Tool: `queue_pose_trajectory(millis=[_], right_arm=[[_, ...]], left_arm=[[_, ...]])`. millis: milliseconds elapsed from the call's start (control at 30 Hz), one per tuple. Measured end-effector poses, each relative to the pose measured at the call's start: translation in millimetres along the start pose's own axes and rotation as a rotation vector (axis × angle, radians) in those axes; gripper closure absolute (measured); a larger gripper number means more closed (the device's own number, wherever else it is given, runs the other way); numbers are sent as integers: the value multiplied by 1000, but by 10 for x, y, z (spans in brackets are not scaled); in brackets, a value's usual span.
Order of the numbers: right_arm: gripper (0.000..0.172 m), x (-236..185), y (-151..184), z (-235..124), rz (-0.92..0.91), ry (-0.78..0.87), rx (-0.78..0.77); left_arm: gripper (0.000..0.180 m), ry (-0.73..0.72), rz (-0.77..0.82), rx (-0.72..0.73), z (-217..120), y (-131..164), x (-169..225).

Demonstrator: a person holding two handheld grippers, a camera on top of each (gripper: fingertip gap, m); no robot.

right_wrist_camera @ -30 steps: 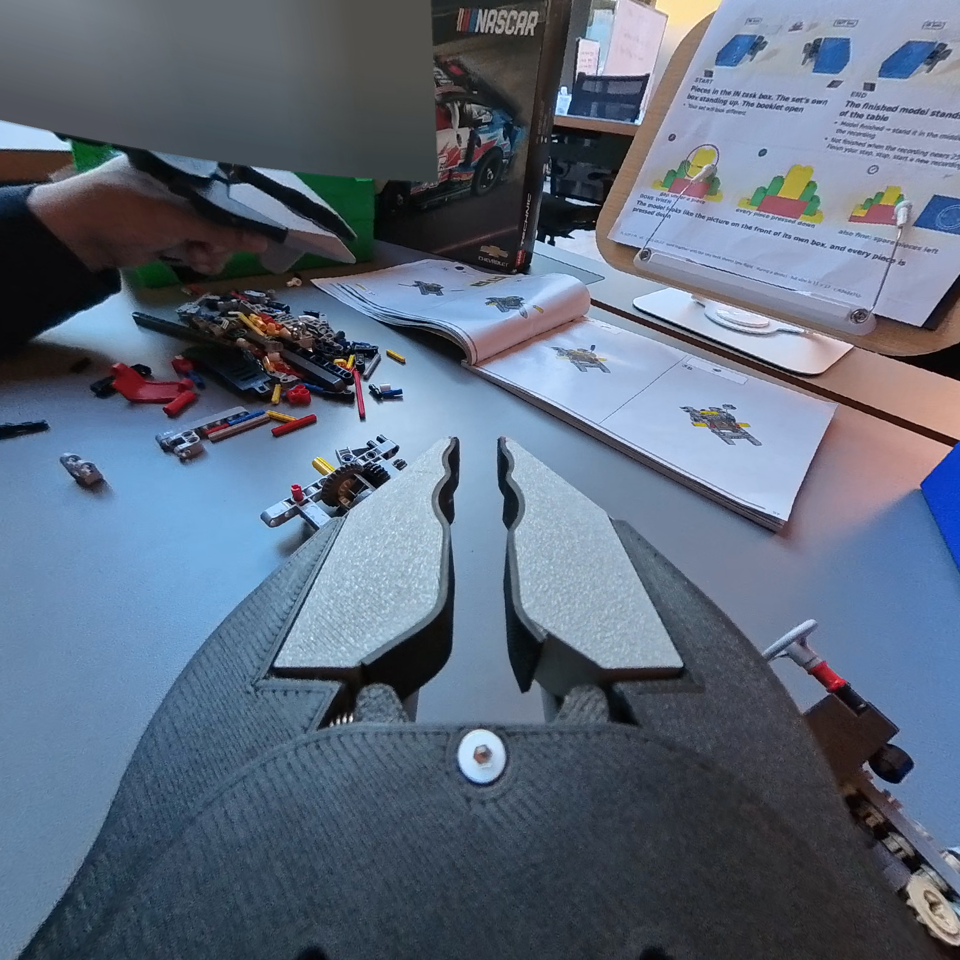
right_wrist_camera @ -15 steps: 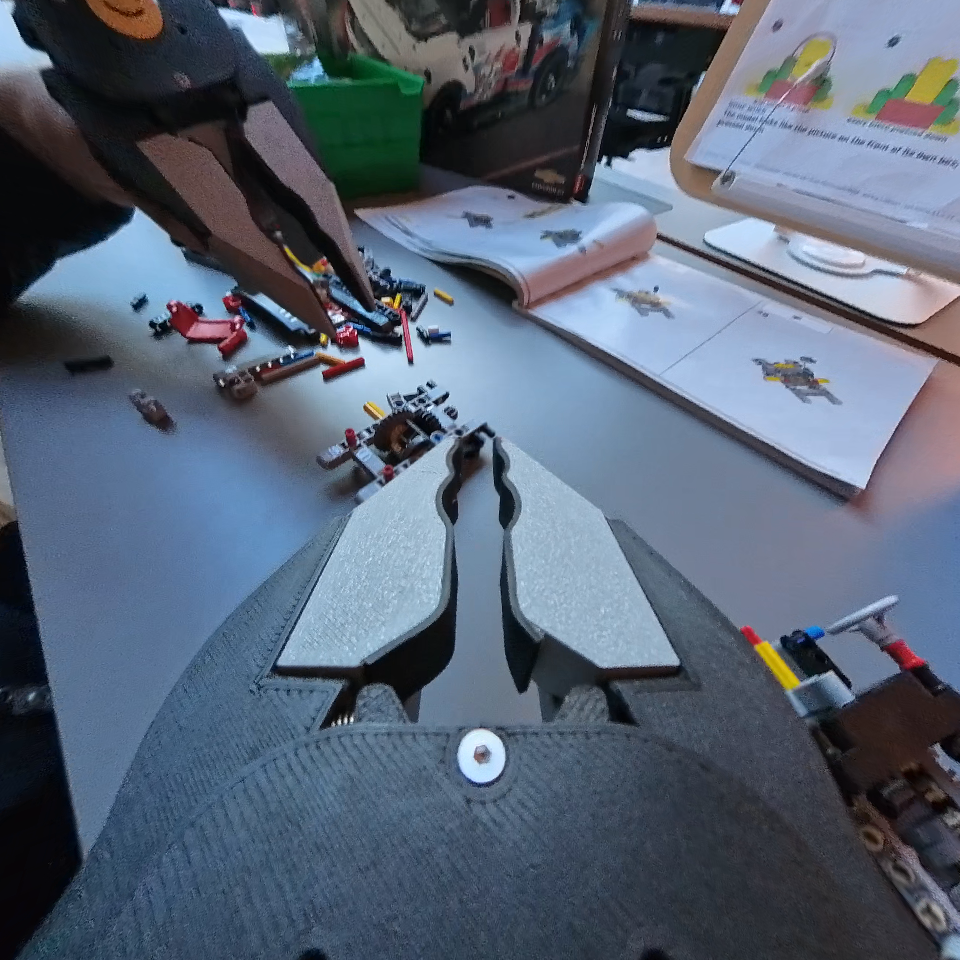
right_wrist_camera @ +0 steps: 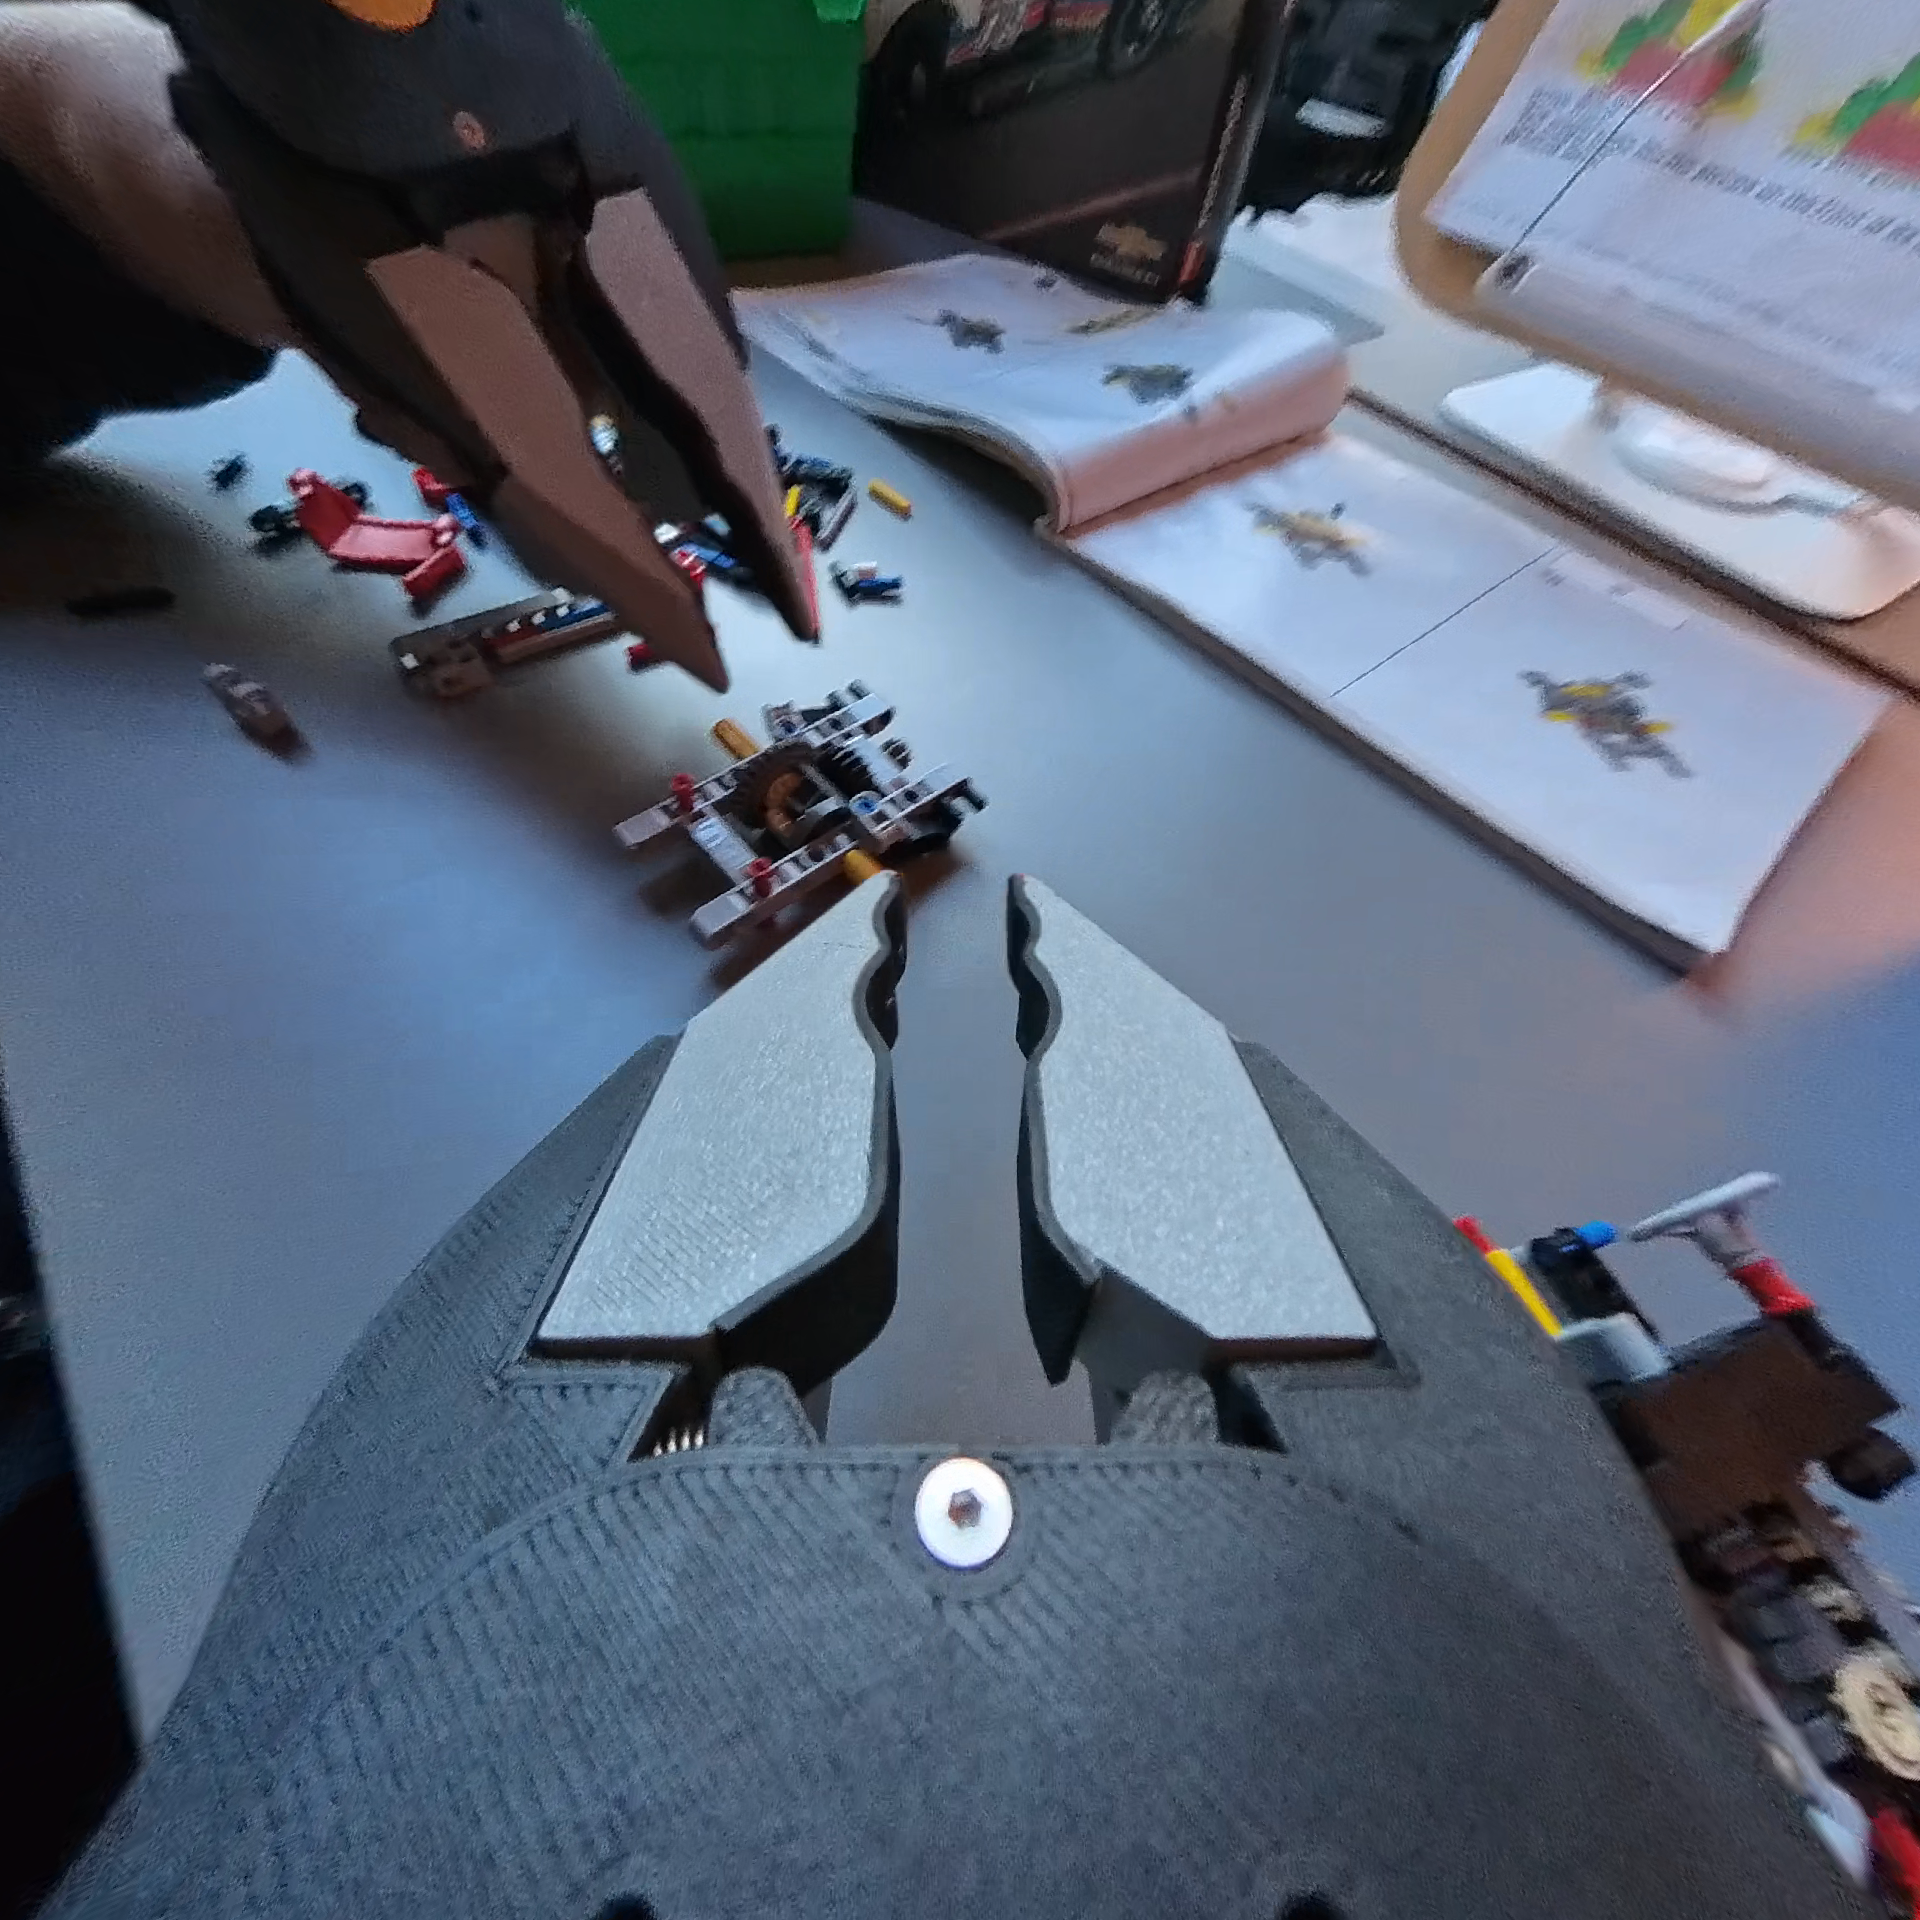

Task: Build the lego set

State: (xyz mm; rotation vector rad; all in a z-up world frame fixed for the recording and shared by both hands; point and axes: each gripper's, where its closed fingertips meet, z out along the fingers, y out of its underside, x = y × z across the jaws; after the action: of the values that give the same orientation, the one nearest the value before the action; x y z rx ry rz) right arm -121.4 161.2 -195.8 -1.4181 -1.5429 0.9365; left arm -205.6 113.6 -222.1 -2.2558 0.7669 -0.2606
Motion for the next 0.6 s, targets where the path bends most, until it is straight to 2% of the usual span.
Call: queue_pose_trajectory(millis=[333, 600], right_arm=[[154, 222, -142, -78, 17, 77, 117], [156, 296, -167, -99, 42, 77, 144]], left_arm=[[158, -152, 2, 20, -149, 65, -256], [157, -153, -44, 26, -140, 90, -335]])
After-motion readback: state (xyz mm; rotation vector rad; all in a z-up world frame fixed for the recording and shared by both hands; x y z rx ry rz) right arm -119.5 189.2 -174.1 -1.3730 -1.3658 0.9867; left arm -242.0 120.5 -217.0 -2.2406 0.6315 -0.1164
